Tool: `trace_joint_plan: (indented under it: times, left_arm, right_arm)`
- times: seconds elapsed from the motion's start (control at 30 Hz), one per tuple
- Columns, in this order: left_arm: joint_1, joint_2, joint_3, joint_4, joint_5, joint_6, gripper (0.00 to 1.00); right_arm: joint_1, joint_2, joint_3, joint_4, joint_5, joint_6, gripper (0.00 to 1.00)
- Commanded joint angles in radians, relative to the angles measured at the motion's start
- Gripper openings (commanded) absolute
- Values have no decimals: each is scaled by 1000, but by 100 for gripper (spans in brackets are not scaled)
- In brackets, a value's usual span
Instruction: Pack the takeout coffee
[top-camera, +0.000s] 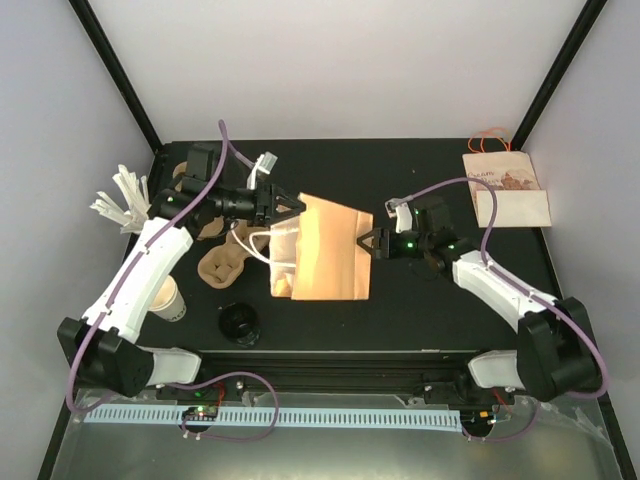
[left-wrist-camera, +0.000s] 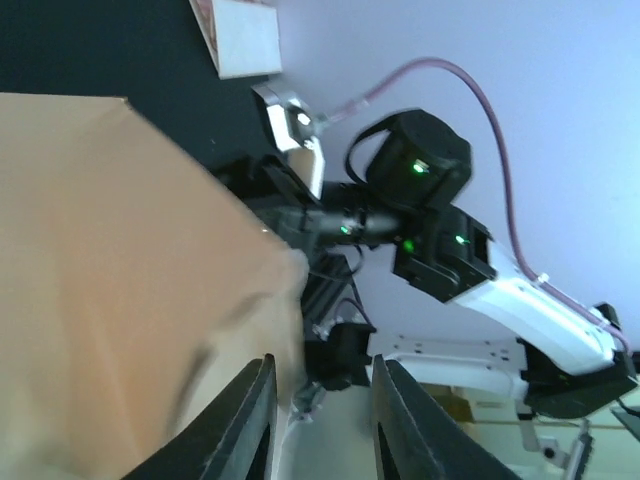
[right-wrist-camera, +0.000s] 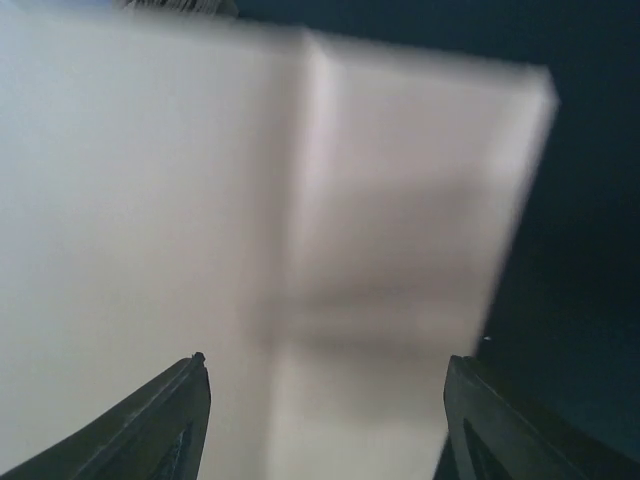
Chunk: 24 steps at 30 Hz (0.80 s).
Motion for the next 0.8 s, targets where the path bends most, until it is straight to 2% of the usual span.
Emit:
trace_joint_plan:
  times: [0.0,0.1,0.27,0.53,0.63,0.77]
  left_arm:
    - [-40,-70,-55,107,56,-138,32]
    - [-60,-82,-119,214,47,-220,39]
    - [-115,-48,-173,356,63,-308,41]
    - [-220,60,-66,453,47,-364,57]
    - [-239,100,46,407,33,-322,61]
    - [-238,114,206,252,-60,-160,66]
  right_arm:
    - [11,54,-33,124,-94,53,66]
    - [14,84,-46,151,-95,62,65]
    - [14,97,-53,127,-38,41,64]
    - [13,43,-44,-7,197,-16,64]
    - [13,16,-22,-58,257,-36,65]
    - [13,-44,57,-165,350,-75,65]
